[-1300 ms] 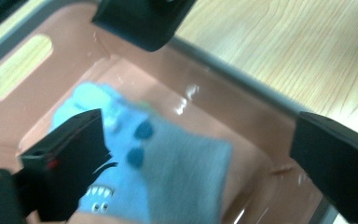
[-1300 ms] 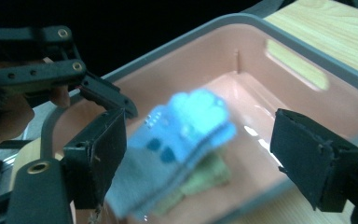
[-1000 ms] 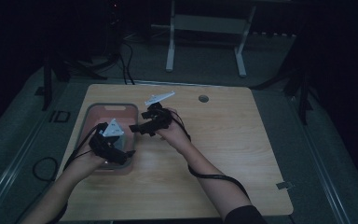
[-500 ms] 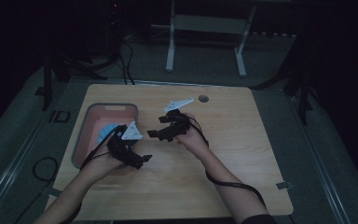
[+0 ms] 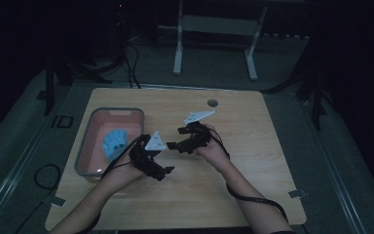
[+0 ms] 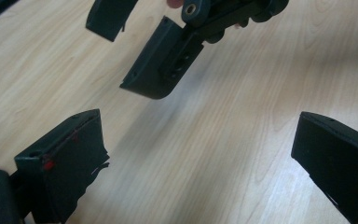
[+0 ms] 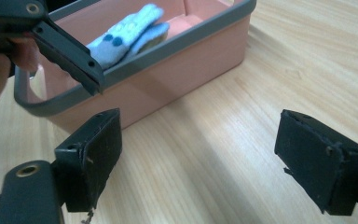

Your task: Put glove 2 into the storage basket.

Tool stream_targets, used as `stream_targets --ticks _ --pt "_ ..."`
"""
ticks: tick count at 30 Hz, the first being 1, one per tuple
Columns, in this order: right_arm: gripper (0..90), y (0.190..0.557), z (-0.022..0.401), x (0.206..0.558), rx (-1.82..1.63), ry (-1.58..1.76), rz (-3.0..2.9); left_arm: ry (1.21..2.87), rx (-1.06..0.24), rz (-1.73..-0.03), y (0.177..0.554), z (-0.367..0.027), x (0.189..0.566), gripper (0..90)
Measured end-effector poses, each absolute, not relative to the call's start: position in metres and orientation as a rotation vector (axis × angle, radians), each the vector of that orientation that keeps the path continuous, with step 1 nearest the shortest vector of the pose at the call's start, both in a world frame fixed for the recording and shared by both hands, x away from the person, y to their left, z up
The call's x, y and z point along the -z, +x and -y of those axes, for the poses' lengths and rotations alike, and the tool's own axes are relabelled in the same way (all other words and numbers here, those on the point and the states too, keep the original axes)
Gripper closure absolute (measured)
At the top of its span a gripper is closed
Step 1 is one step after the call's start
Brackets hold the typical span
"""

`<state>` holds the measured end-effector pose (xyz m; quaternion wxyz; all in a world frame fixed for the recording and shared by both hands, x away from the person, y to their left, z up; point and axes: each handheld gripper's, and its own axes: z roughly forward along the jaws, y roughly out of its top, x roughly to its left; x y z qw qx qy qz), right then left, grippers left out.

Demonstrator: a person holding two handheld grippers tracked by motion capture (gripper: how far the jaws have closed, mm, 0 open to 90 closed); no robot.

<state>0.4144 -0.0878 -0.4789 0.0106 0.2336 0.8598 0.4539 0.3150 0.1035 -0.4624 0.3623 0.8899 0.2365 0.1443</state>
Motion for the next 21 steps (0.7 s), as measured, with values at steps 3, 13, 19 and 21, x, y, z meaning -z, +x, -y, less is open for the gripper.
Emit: stream_targets --ticks 3,13,19,21 --pt "14.9 0.413 0.094 0.483 -1.409 0.738 -2.684 2.291 -0.353 -0.606 0.316 -0.098 0.467 3.0" --pt "15.0 0.41 0.124 0.489 -1.436 0.796 -2.644 2.307 -0.329 -0.574 0.318 -0.083 0.473 2.9" --pt "15.1 0.407 0.133 0.492 -1.431 0.805 -2.648 2.299 -0.312 -0.567 0.318 -0.075 0.478 3.0" --pt "15.1 0.406 0.135 0.494 -1.438 0.809 -2.647 2.305 -0.304 -0.562 0.318 -0.074 0.481 2.9"
